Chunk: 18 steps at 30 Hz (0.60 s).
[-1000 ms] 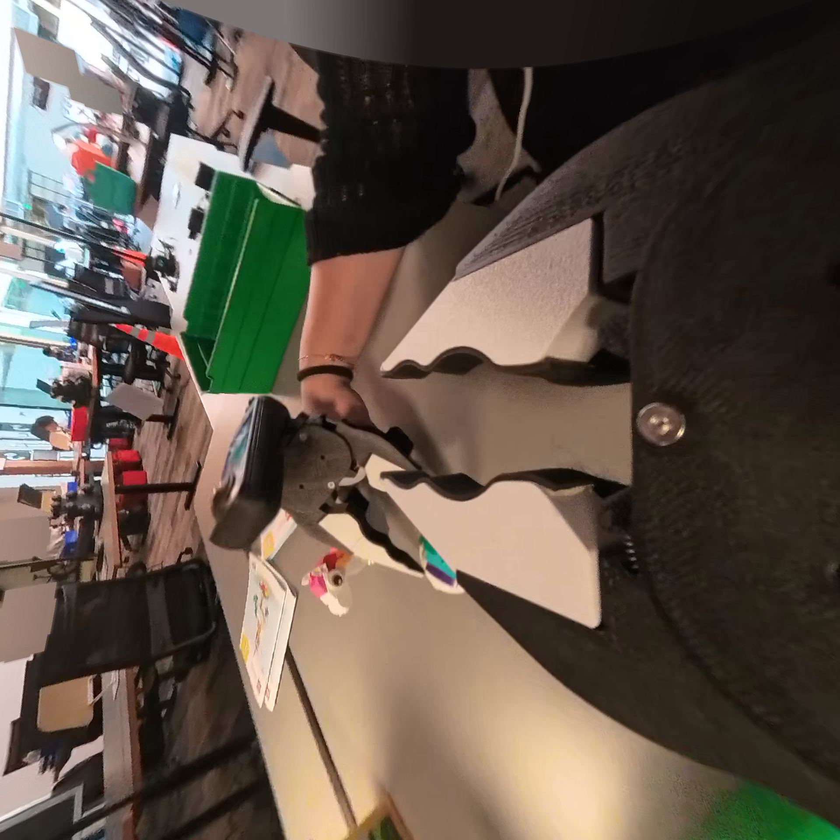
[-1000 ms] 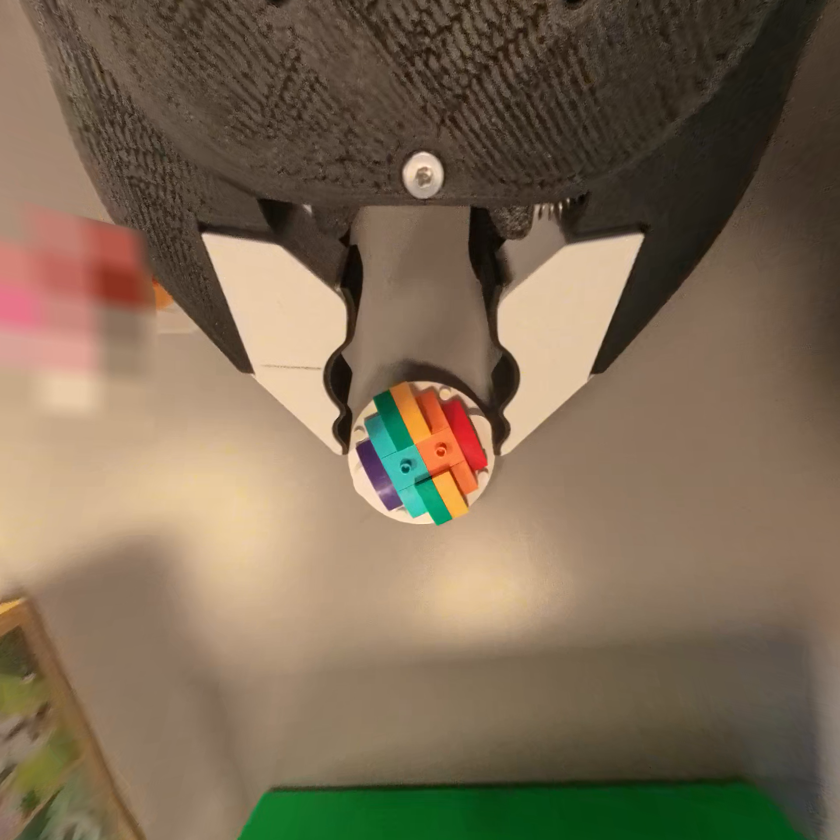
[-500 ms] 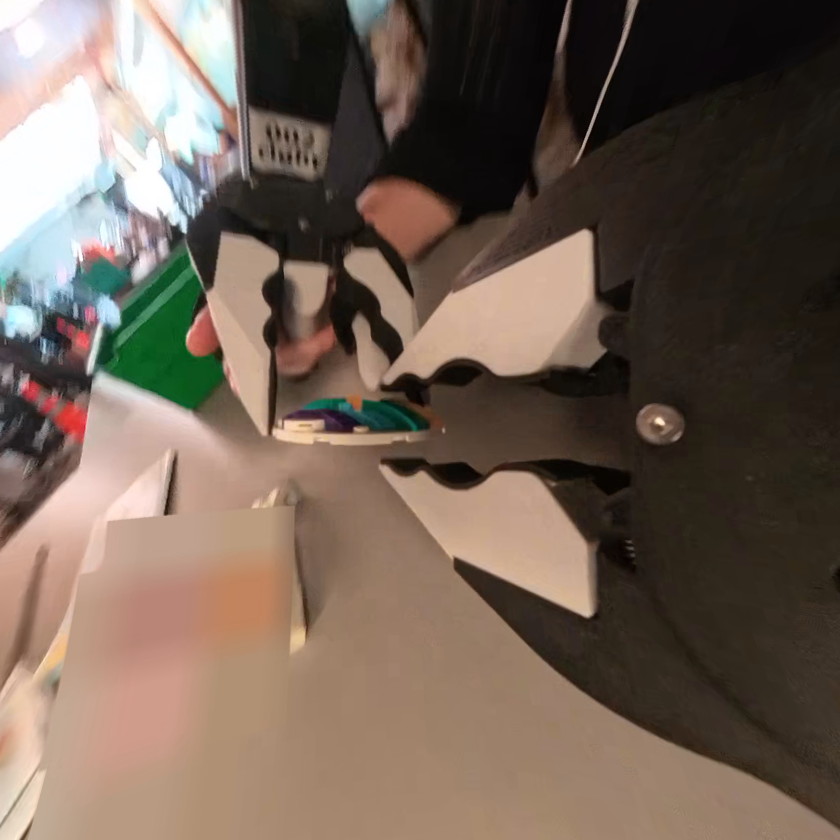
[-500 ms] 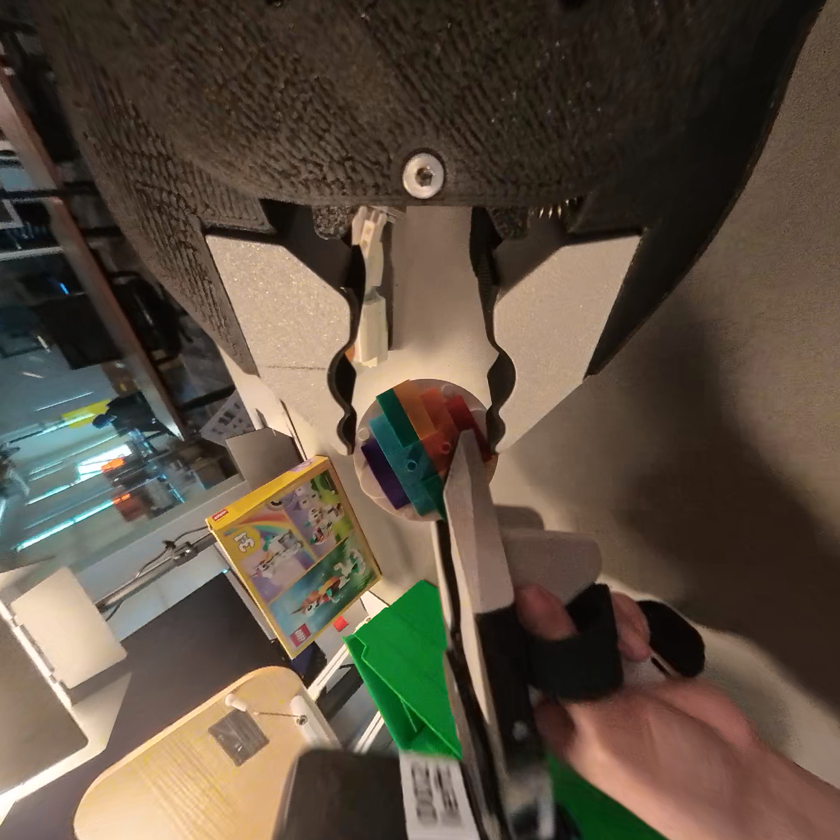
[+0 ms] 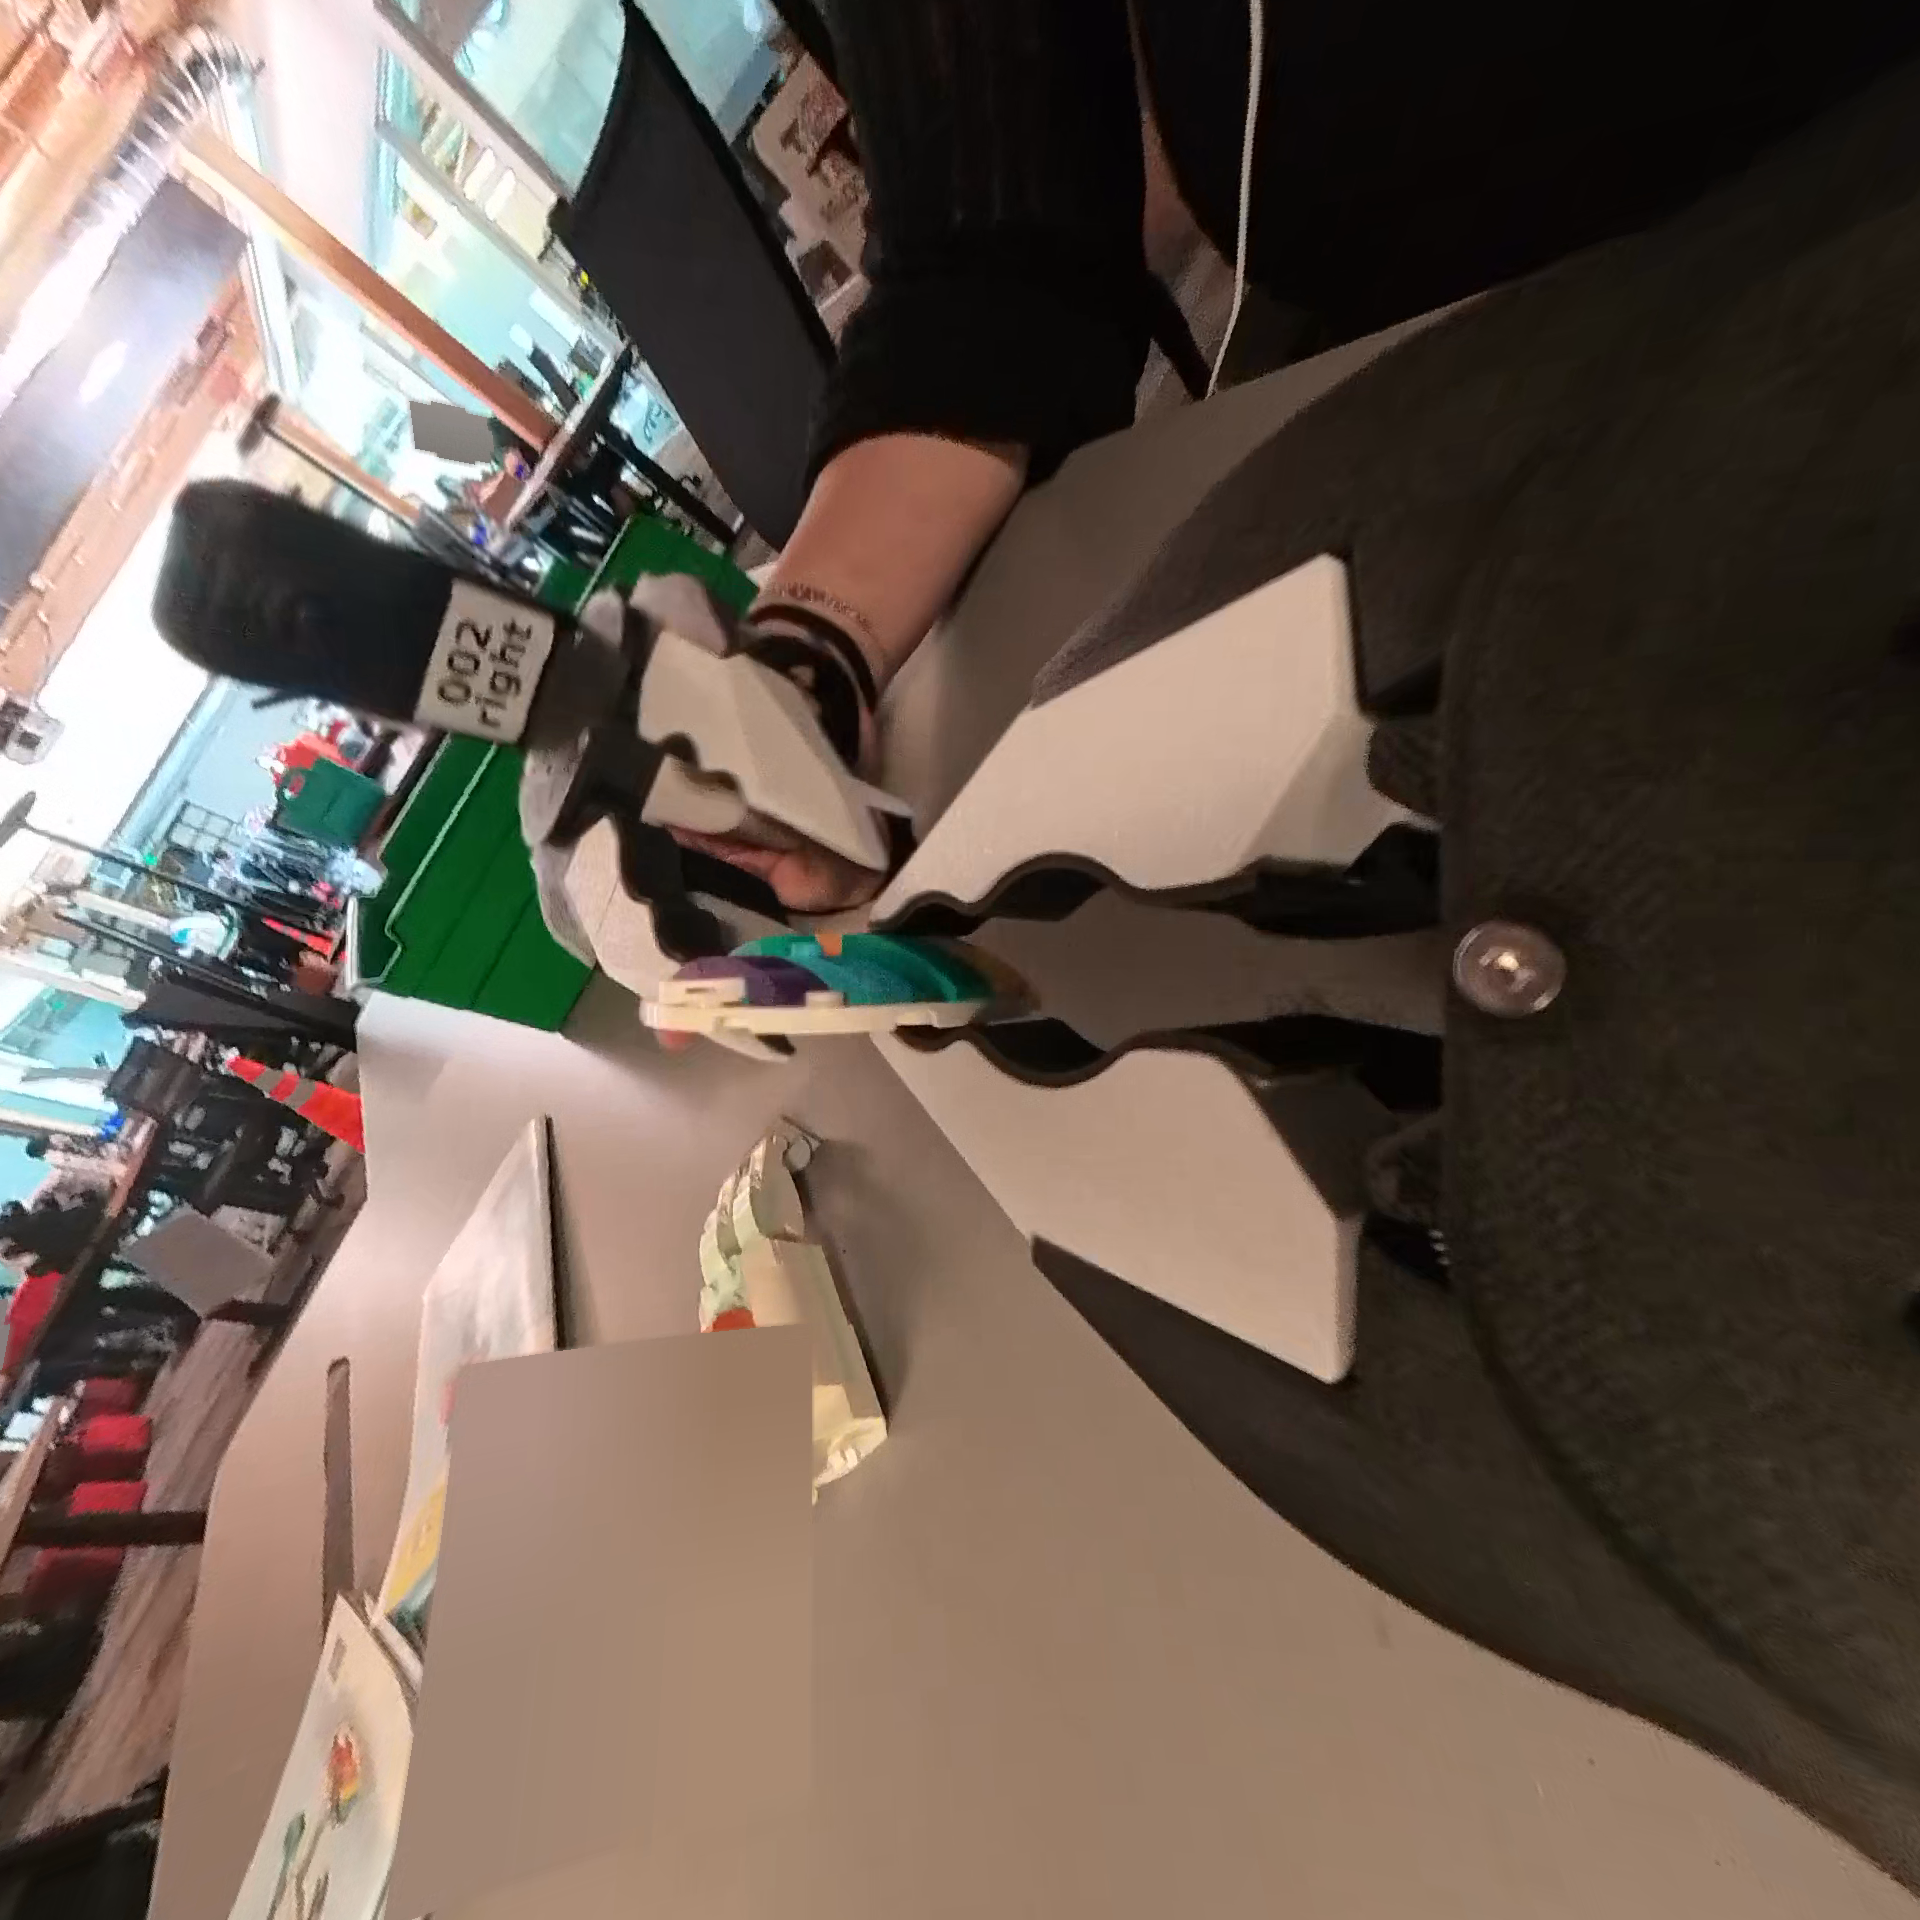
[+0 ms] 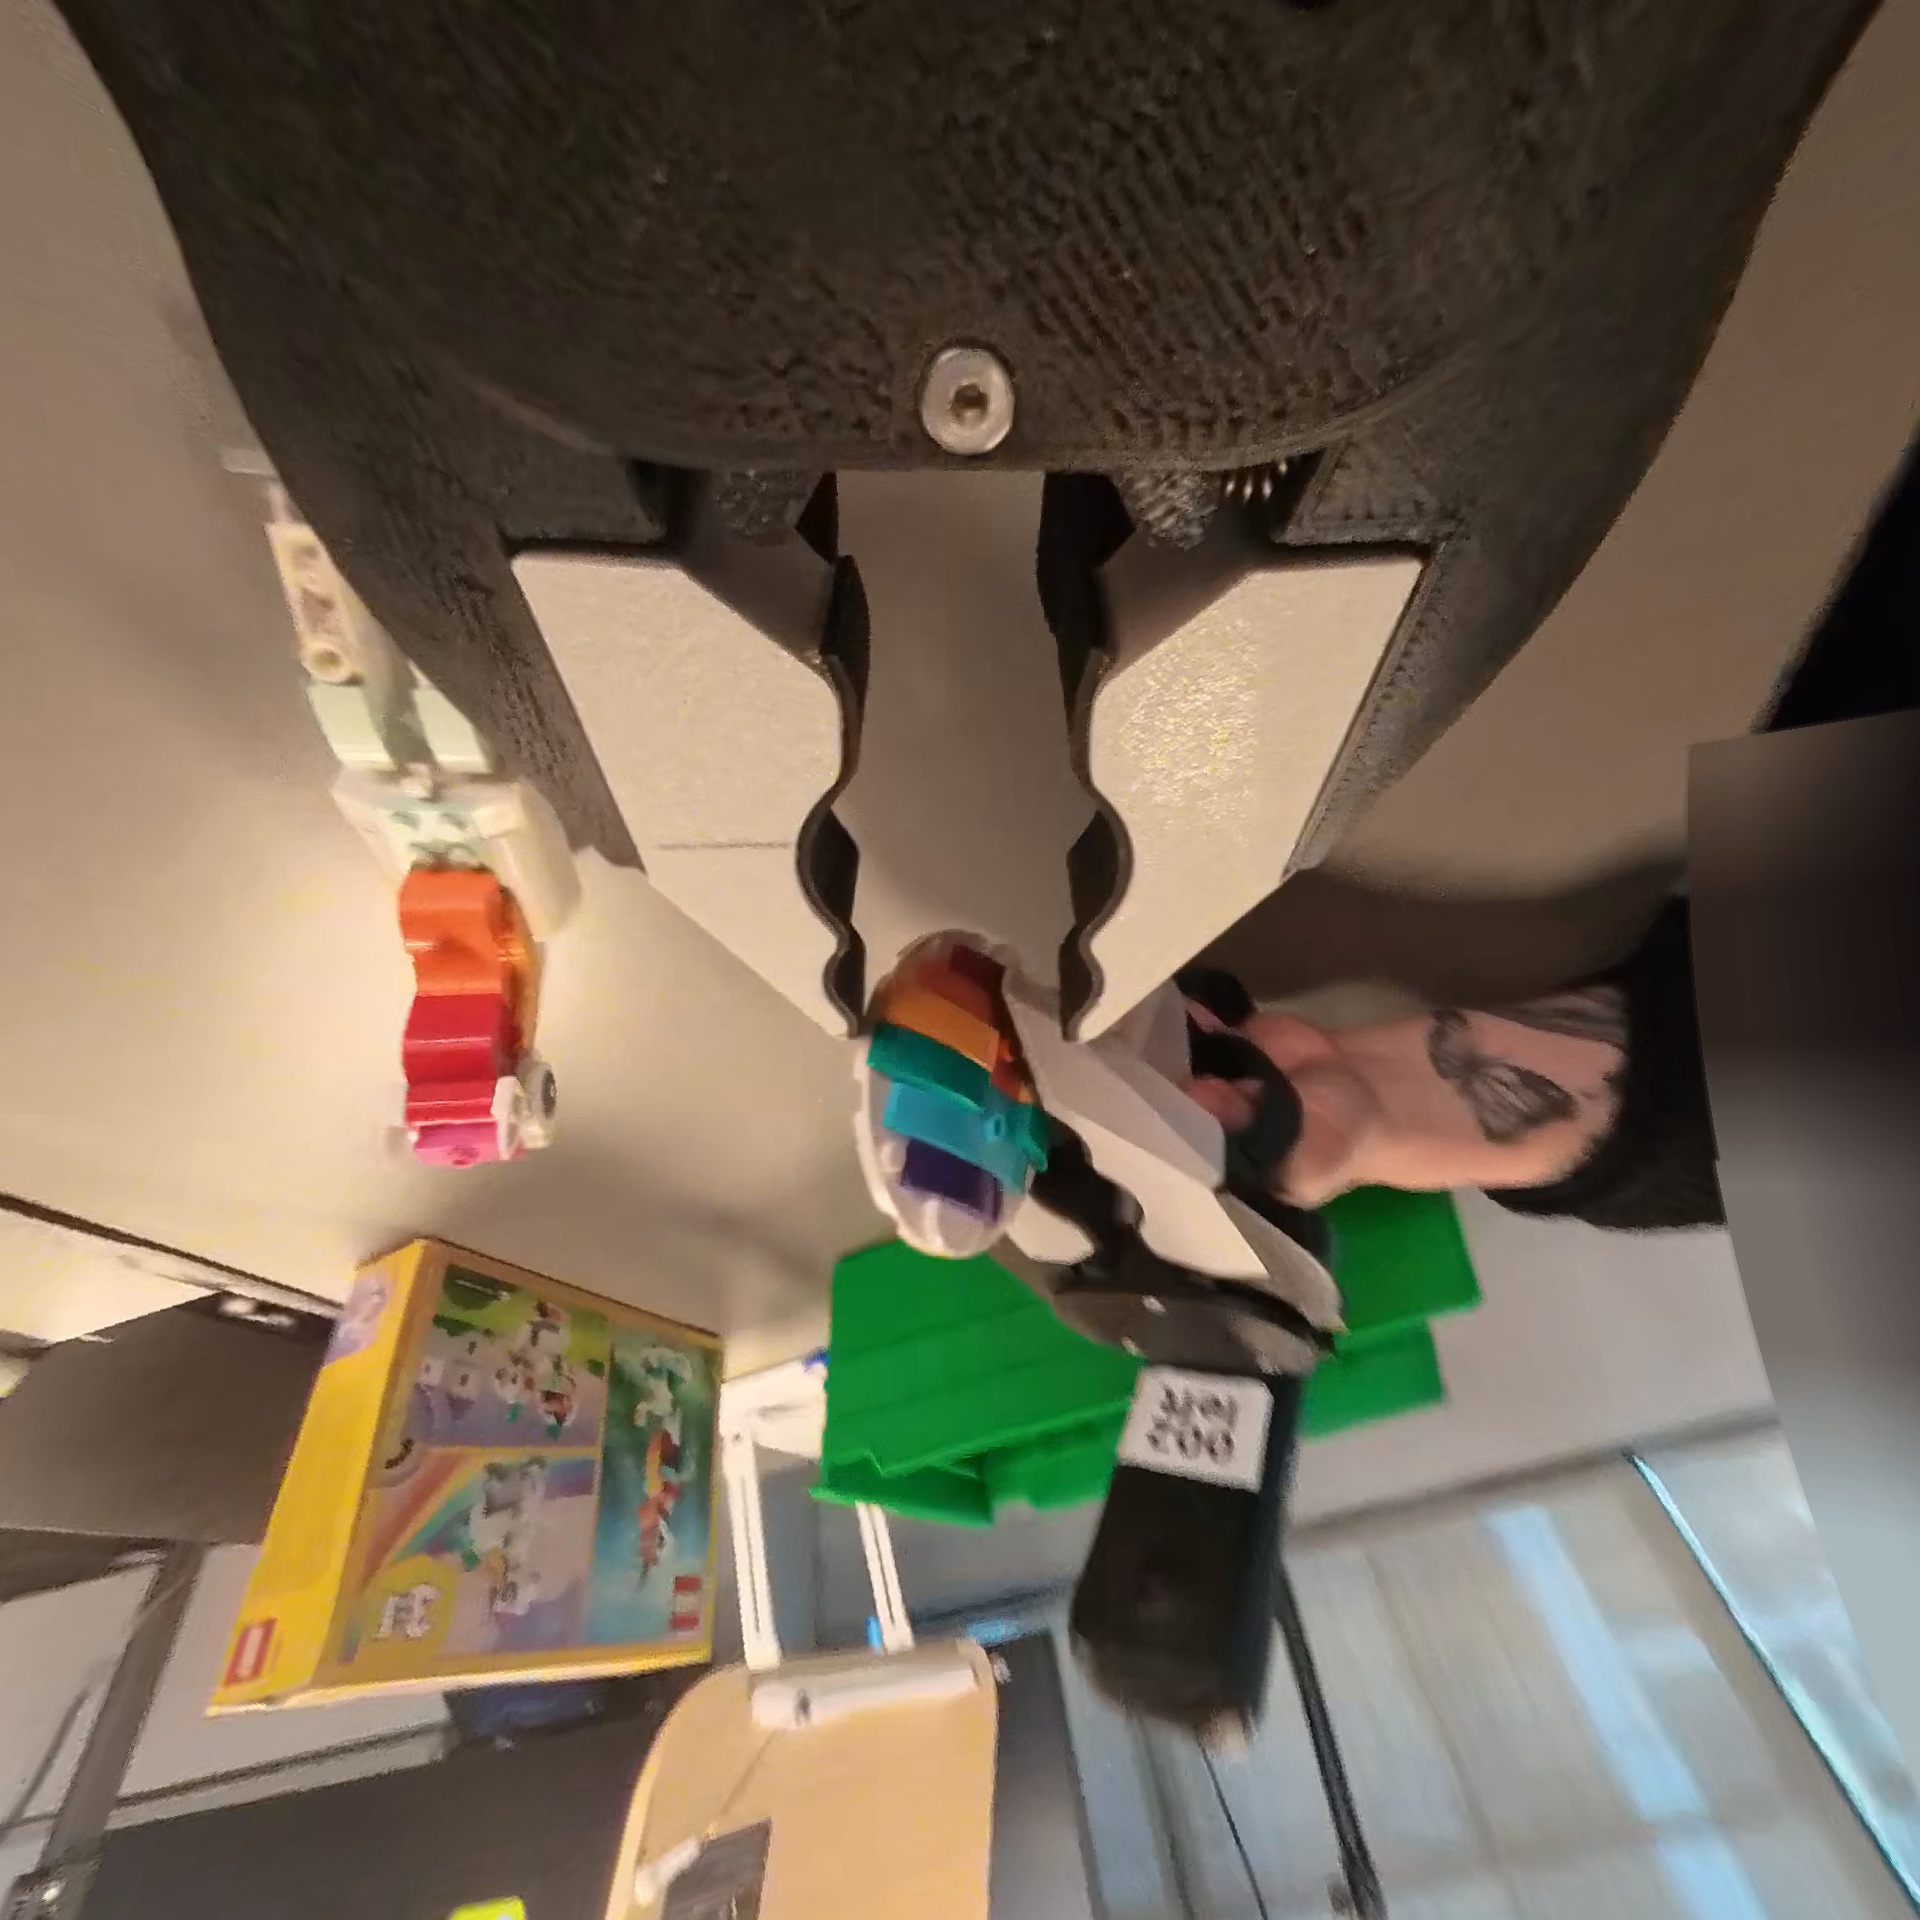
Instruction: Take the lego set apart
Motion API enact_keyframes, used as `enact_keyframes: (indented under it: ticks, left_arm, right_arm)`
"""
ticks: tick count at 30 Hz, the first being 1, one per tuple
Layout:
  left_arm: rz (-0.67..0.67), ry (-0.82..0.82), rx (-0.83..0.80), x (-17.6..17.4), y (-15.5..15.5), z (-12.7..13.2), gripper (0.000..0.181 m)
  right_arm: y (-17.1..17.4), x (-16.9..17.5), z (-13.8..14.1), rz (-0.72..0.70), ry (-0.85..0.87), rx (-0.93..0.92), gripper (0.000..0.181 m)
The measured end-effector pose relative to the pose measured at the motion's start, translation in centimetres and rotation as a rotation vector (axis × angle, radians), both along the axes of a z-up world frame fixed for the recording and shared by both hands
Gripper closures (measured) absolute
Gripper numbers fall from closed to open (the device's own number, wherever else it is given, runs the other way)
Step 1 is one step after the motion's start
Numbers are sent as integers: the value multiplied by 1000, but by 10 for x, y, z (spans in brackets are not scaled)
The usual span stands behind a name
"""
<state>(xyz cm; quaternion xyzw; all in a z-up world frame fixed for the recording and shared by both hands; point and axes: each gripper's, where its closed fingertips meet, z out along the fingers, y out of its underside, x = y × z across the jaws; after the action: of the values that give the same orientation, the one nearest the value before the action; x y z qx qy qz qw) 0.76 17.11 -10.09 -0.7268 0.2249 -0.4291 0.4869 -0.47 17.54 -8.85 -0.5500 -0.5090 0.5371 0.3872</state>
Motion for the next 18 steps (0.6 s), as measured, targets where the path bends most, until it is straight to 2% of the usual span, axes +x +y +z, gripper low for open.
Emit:
enact_keyframes:
  ticks: [2, 5, 13, 18]
  left_arm:
    - [-5, -8, 11, 0, -1, 2, 169]
    - [-15, -6, 43, 1, -4, 4, 169]
    - [86, 103, 106, -4, 1, -1, 169]
    - [193, 180, 106, -18, 10, -7, 167]
  right_arm:
    - [3, 4, 7, 10, 49, -61, 151]
    - [6, 6, 9, -19, 53, 6, 166]
    - [6, 1, 7, -115, -19, 193, 163]
    - [8, -6, 3, -257, -72, 353, 163]
